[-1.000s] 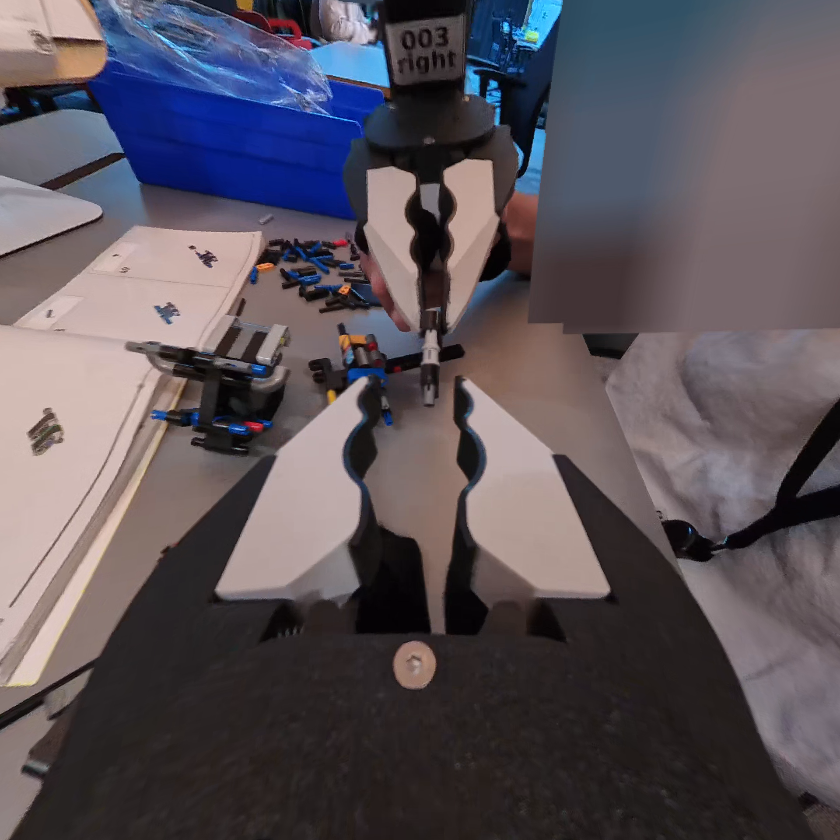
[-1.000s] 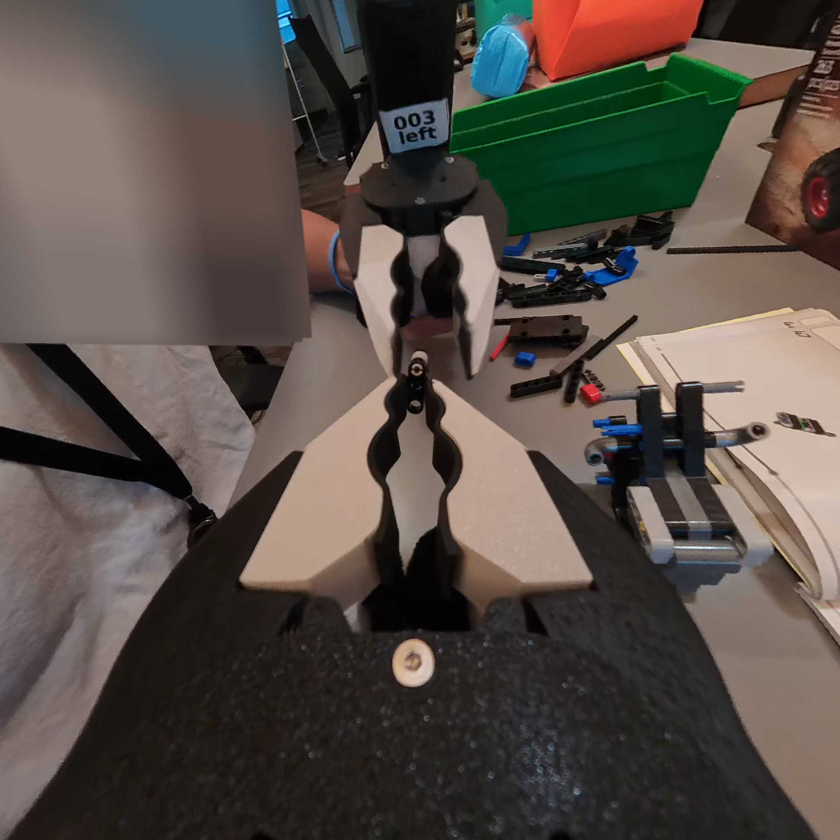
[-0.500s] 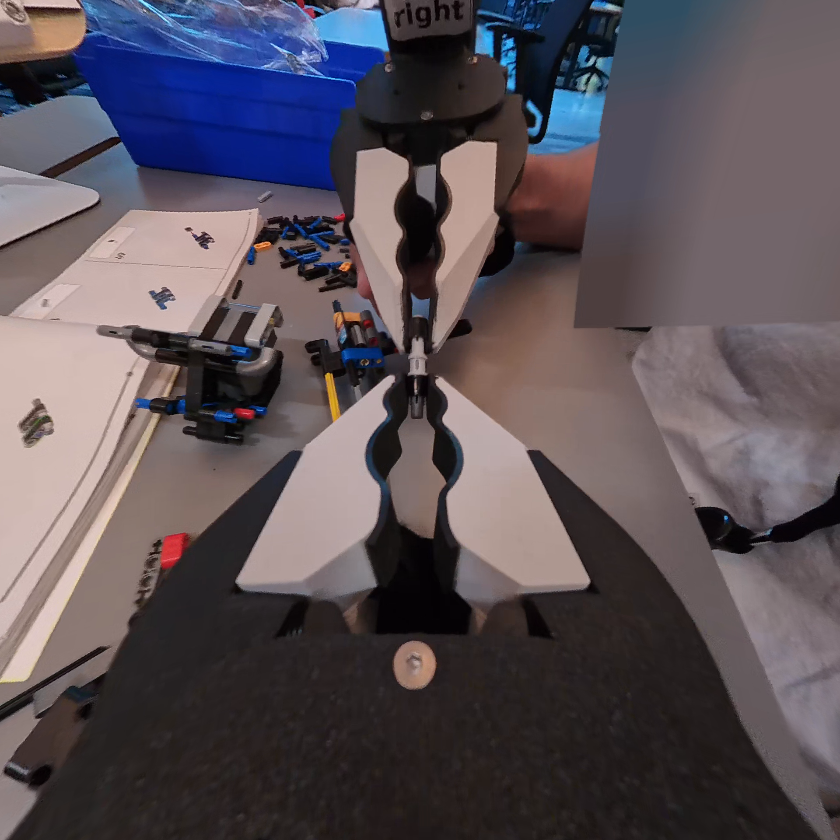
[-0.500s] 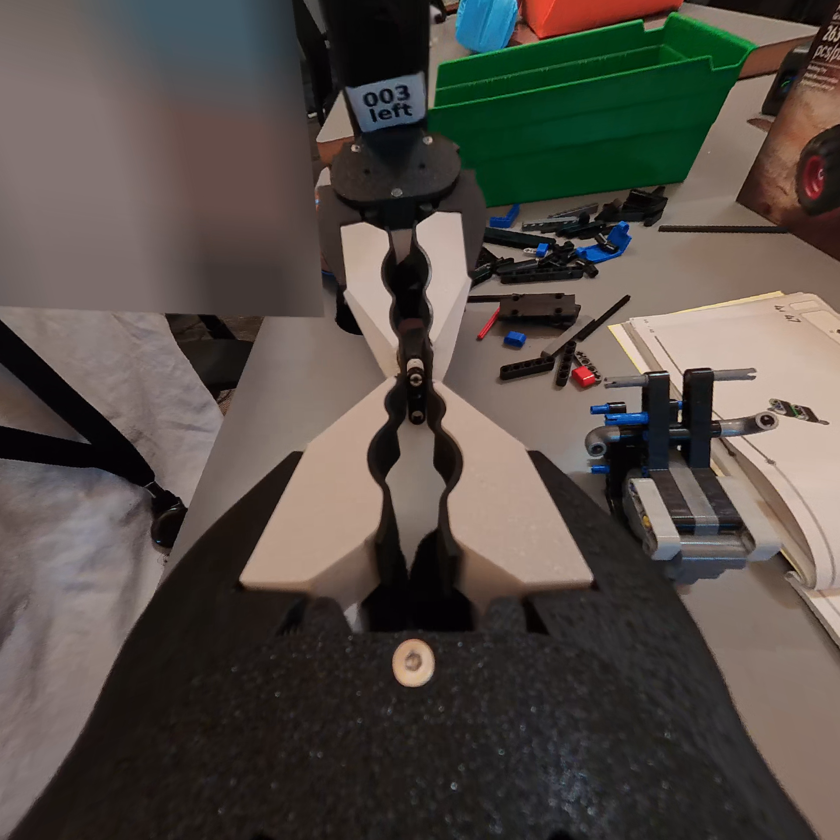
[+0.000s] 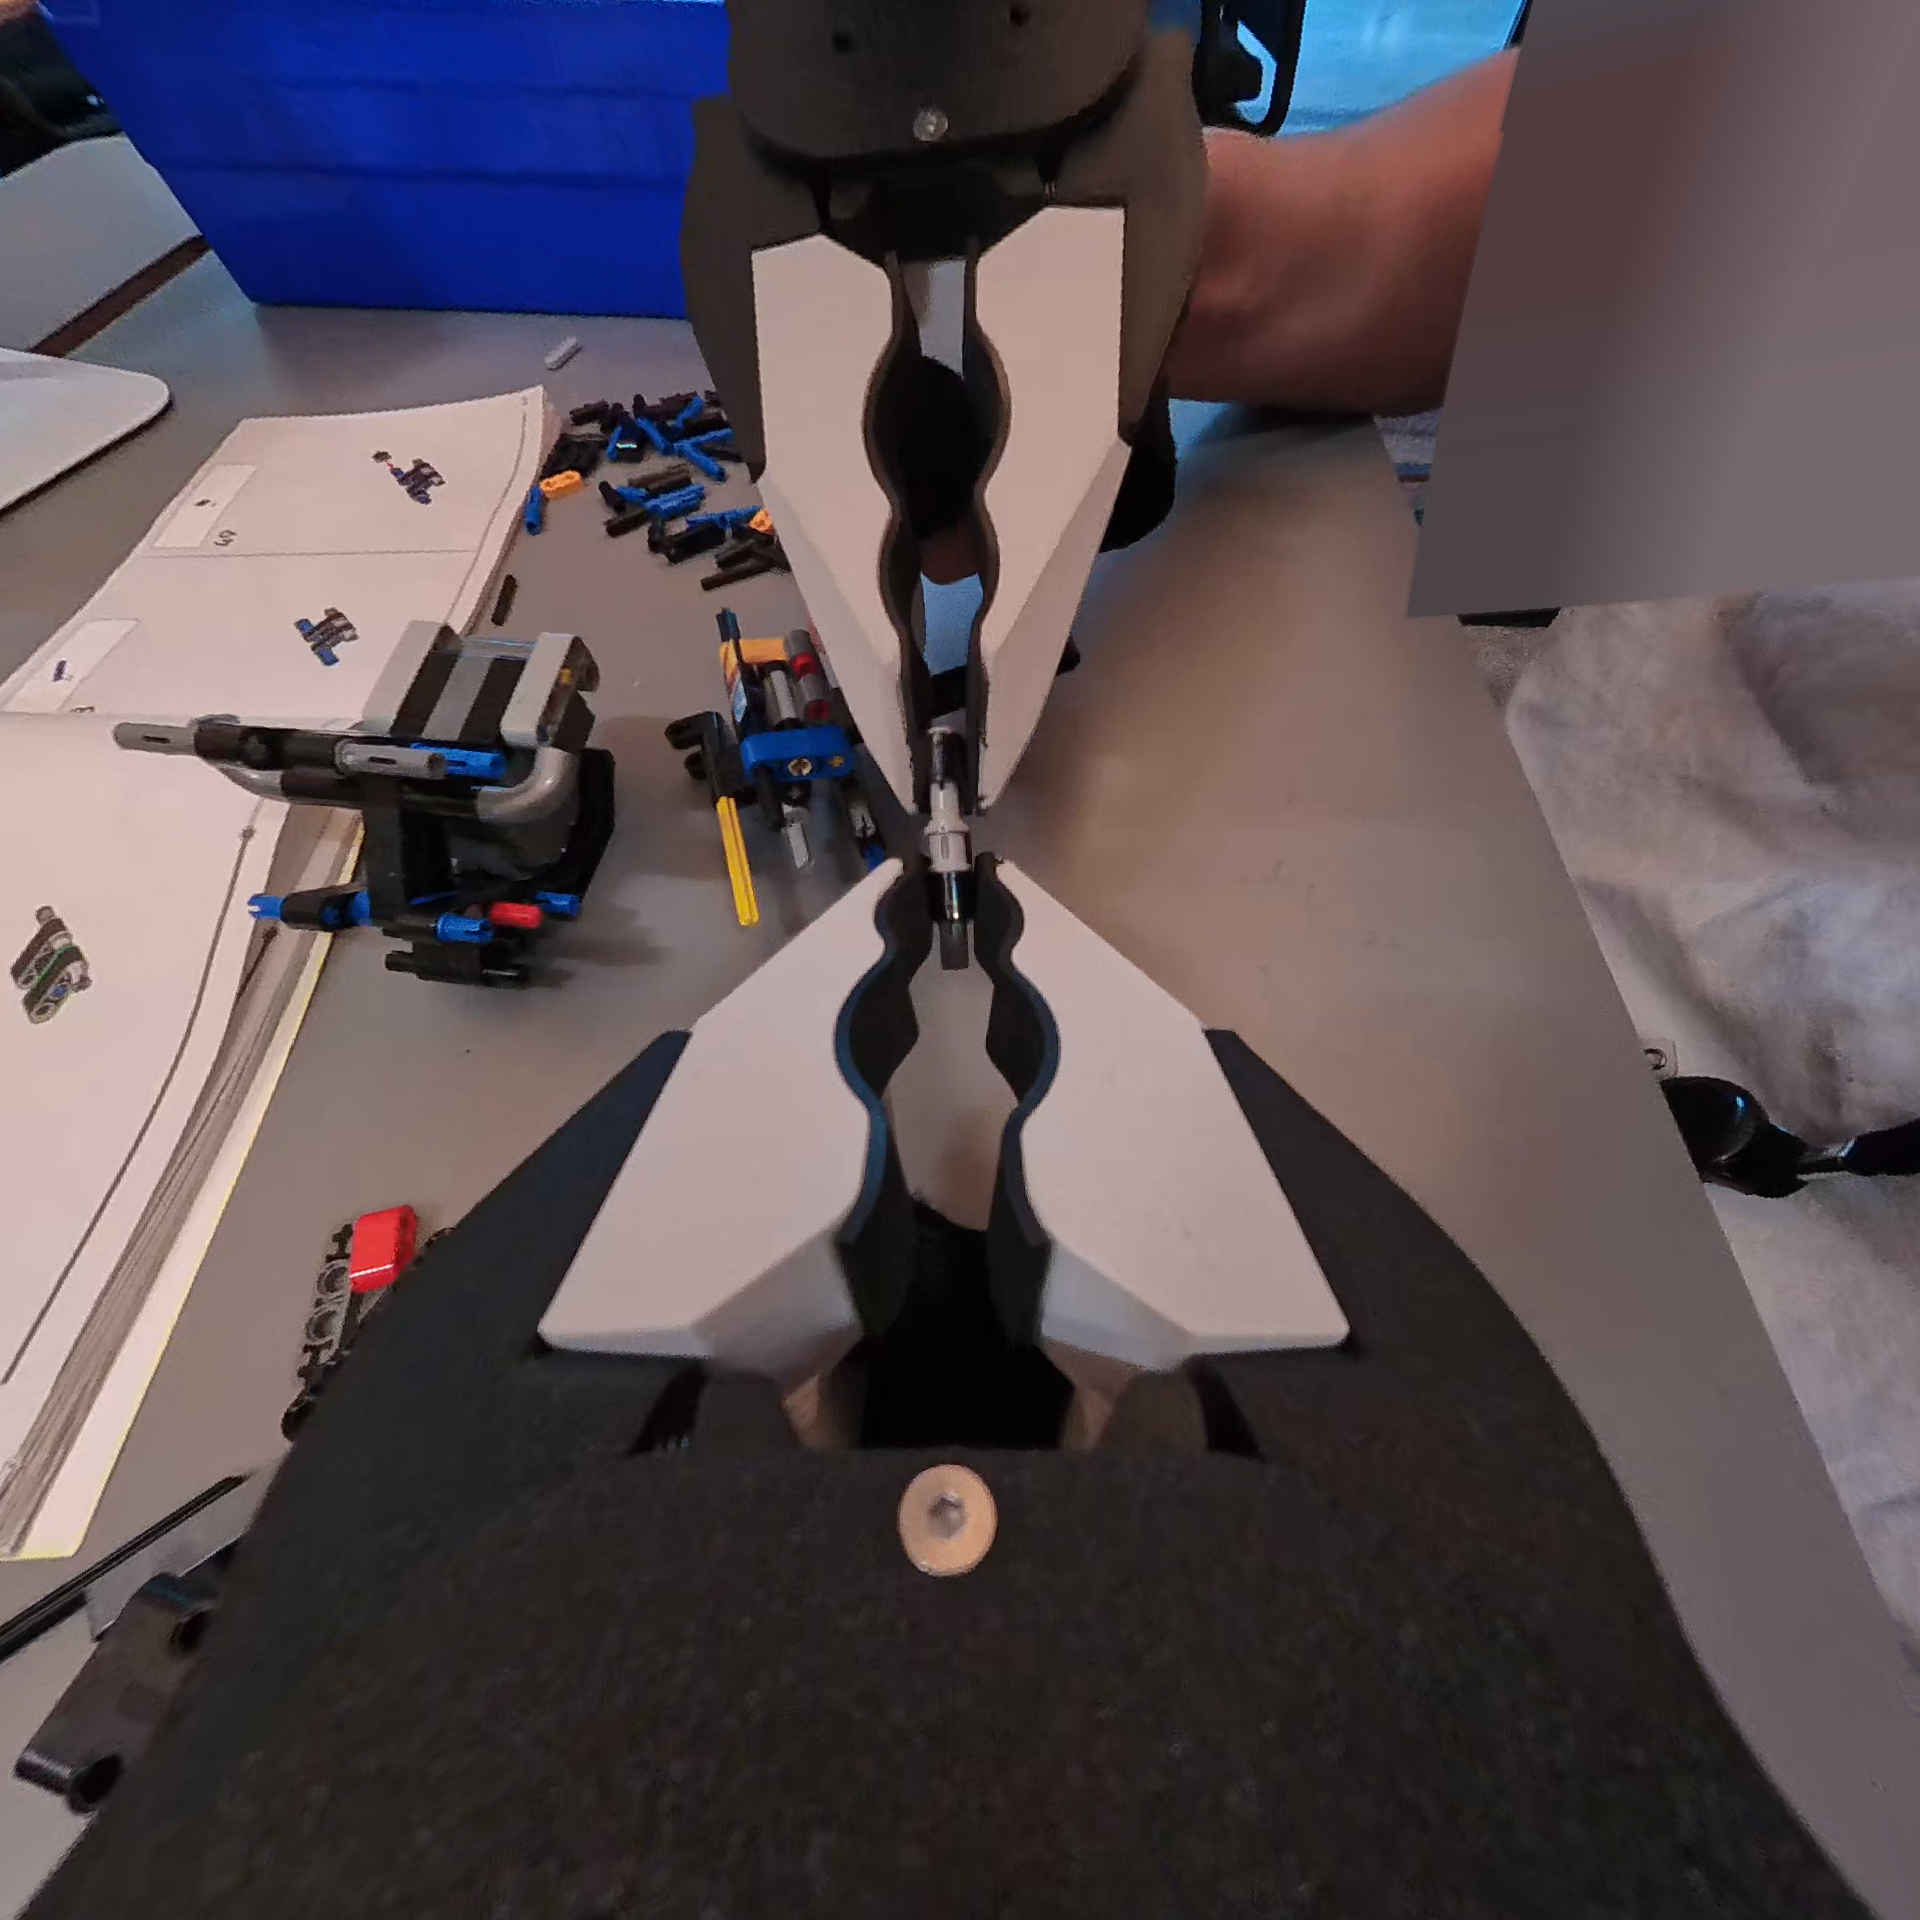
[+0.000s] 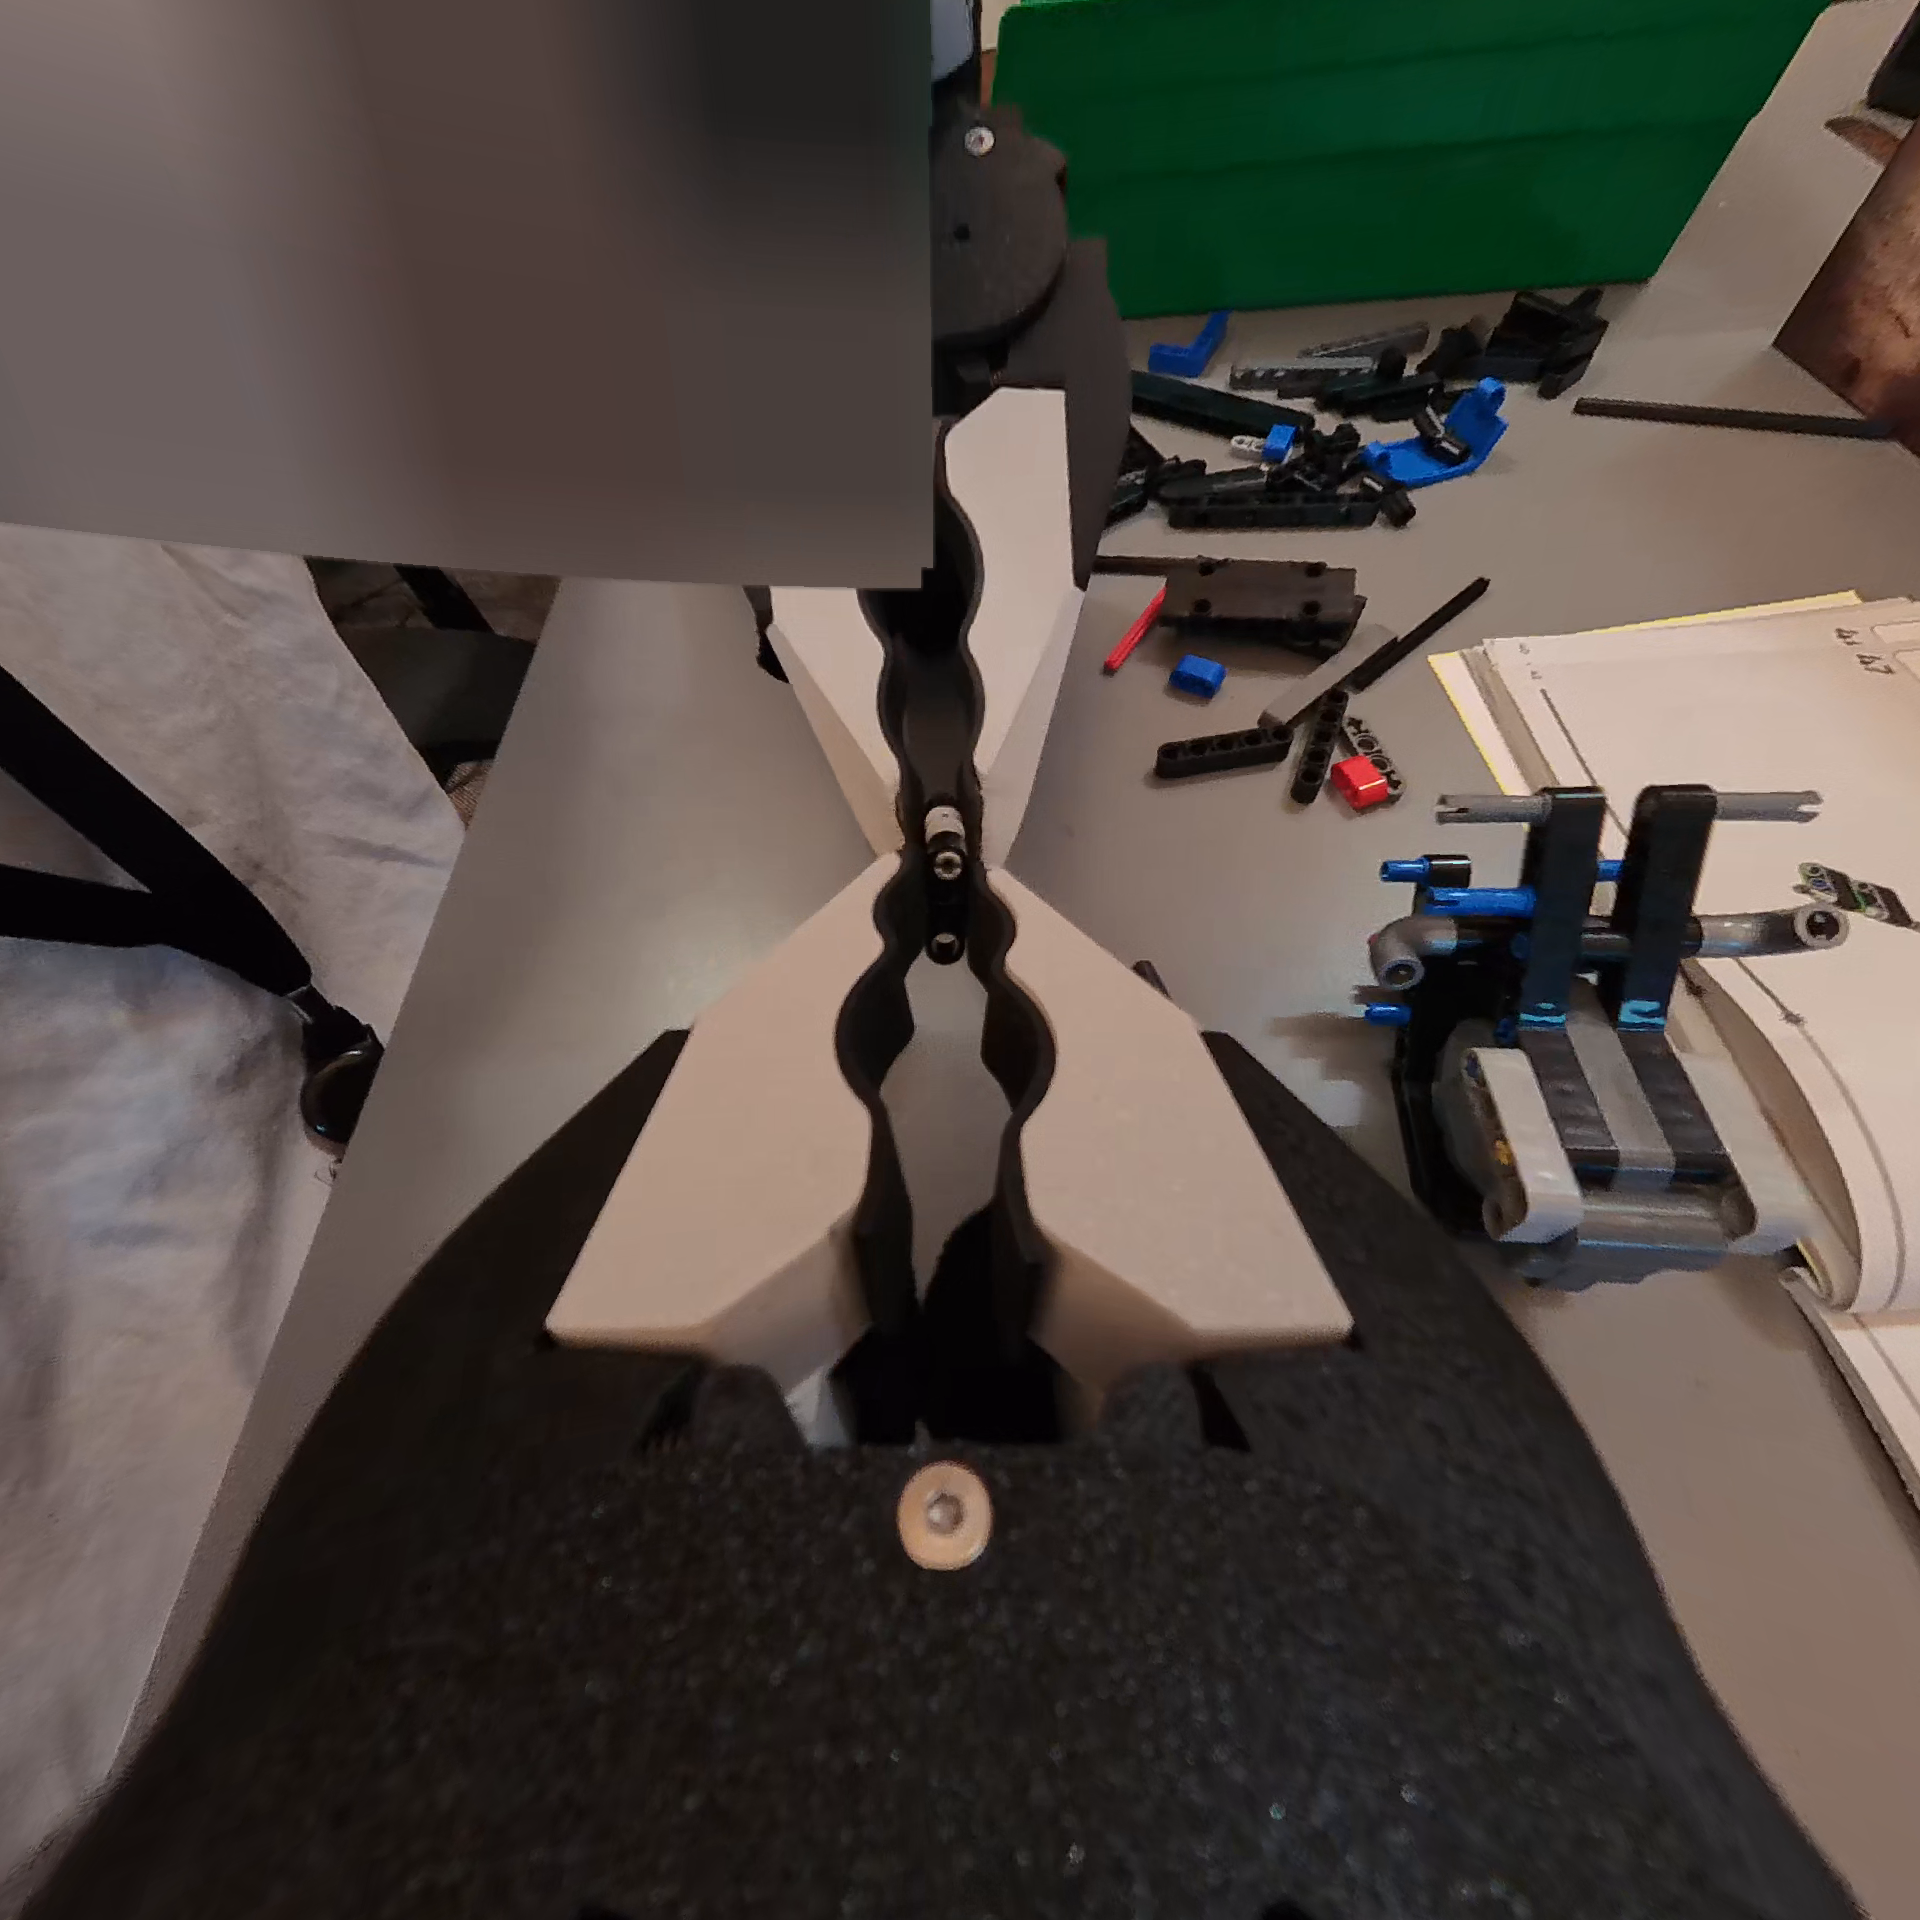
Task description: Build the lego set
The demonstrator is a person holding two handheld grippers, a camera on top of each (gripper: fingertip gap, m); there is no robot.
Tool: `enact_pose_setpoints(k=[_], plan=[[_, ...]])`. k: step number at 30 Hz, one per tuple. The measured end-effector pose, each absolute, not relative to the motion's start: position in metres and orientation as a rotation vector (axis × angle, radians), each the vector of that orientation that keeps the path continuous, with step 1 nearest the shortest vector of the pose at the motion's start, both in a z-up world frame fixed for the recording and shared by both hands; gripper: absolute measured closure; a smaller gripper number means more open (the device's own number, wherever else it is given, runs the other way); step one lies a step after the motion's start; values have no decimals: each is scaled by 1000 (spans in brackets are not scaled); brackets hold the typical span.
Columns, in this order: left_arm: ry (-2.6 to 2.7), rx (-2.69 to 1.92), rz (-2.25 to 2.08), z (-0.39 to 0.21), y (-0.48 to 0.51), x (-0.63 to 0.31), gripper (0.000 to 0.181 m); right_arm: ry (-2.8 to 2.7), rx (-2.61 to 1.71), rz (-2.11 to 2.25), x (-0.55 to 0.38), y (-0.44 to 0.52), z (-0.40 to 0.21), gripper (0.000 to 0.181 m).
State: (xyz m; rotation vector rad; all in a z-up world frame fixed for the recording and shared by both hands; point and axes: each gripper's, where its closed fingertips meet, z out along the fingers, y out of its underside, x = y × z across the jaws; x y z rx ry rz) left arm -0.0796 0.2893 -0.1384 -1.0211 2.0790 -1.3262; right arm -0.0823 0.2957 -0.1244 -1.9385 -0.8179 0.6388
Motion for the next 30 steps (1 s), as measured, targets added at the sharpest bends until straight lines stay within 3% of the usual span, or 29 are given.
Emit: enact_pose_setpoints(k=[15,17,20,22,27,30], plan=[[2044,-1063,-1379,-134,292,-77,175,-813,-1927,577,-84,299,-120,175],[1978,-1151,-1514,-124,294,-72,175,-819,-1880,451,-78,303,-106,172],[1848,-1329,-1636,-118,309,-64,175,-813,-1843,126,-61,312,-89,139],[1750,-1454,-1750,-115,314,-59,175,-859,-1845,-94,-65,316,-94,128],[1649,-1530,-1850,-111,312,-54,175,-895,-1878,-563,-61,330,-118,124],[1647,-1519,-1848,-110,307,-54,175,-849,-1918,-593,-53,333,-119,135]])
